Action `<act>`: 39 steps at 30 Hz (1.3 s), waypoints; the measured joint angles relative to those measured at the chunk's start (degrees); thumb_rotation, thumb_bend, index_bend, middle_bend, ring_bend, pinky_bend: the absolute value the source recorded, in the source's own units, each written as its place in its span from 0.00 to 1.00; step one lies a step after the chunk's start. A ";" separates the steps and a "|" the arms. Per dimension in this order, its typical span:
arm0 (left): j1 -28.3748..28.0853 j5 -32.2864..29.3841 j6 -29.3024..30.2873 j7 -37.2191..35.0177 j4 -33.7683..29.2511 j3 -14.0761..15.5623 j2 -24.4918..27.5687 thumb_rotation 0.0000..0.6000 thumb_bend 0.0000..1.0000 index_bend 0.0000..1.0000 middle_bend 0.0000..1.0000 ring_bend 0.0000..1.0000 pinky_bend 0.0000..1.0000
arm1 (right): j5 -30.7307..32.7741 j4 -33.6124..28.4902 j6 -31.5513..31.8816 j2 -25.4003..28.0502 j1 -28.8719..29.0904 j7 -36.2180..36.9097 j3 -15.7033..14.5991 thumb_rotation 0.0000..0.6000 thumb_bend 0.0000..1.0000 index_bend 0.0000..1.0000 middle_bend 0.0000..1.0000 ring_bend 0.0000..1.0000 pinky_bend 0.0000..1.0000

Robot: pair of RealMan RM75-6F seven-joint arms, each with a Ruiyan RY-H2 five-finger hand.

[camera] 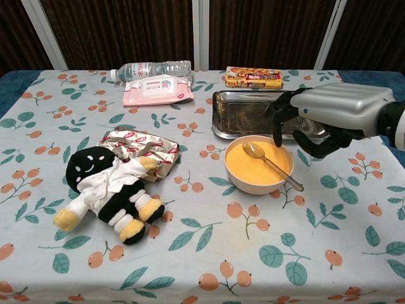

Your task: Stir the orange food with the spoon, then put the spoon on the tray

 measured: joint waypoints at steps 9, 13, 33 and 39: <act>-0.38 0.06 -0.63 -0.41 0.73 0.03 -0.41 1.00 0.00 0.25 0.17 0.15 0.14 | 7.28 1.20 0.61 -2.81 3.03 -6.16 -0.04 1.00 0.90 0.38 0.08 0.00 0.00; -0.46 -0.11 -0.85 -0.48 0.86 0.00 -0.48 1.00 0.00 0.25 0.17 0.15 0.14 | 9.38 3.26 0.79 -4.42 4.10 -6.55 -0.08 1.00 0.90 0.37 0.08 0.00 0.00; -0.34 -0.57 -1.27 -0.62 1.06 0.15 -0.52 1.00 0.00 0.25 0.17 0.15 0.14 | 3.49 3.77 1.28 -7.05 5.62 -2.46 -1.95 1.00 0.59 0.37 0.09 0.00 0.00; -0.45 -0.28 -1.10 -0.33 0.75 0.13 -0.42 1.00 0.00 0.25 0.17 0.15 0.14 | -0.92 4.51 7.41 -7.82 3.52 -2.94 -2.68 1.00 0.24 0.25 0.07 0.00 0.00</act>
